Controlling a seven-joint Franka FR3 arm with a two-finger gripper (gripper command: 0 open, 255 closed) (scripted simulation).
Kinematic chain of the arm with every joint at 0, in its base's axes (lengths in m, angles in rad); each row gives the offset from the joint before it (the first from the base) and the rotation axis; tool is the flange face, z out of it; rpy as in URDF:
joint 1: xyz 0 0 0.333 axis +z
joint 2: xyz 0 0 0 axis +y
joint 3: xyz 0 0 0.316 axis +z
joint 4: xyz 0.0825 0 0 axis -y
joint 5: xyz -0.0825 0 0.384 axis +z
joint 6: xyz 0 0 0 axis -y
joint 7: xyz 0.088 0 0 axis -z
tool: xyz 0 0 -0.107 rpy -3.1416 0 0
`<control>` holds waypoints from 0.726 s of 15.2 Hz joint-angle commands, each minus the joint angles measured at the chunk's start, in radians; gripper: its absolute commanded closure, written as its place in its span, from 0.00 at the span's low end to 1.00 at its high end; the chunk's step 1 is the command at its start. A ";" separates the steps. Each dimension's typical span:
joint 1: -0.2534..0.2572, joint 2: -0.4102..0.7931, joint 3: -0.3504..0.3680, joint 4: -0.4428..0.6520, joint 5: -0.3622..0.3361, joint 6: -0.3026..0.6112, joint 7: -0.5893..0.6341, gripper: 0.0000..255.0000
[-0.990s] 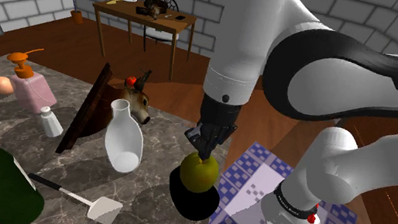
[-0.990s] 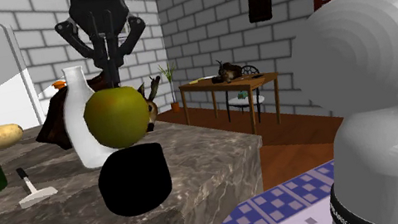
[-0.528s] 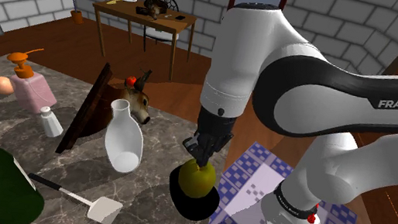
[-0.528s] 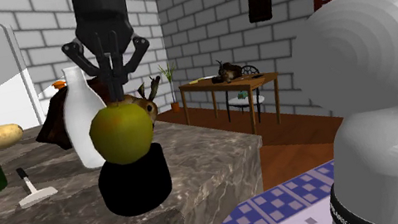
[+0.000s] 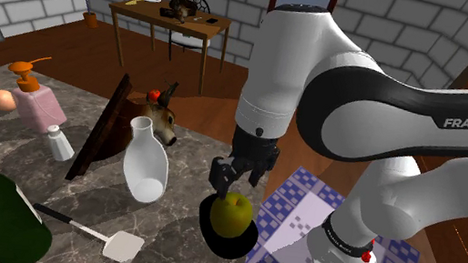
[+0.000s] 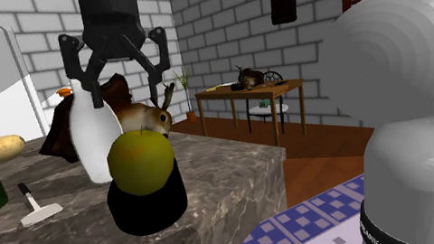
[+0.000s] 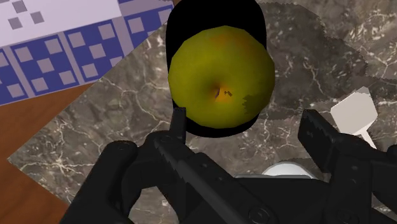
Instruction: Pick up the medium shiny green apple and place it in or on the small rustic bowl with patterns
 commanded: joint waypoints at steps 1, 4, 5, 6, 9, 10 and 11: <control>0.000 0.000 0.000 0.000 0.000 0.000 0.000 0.00; -0.003 -0.006 -0.014 0.028 -0.011 -0.034 0.002 0.00; -0.007 -0.009 -0.027 0.057 -0.022 -0.067 0.004 0.00; -0.010 -0.011 -0.040 0.087 -0.032 -0.100 0.006 0.00; -0.013 -0.012 -0.049 0.111 -0.040 -0.126 0.008 0.00; -0.013 -0.012 -0.049 0.111 -0.040 -0.126 0.008 0.00; -0.013 -0.012 -0.049 0.111 -0.040 -0.126 0.008 0.00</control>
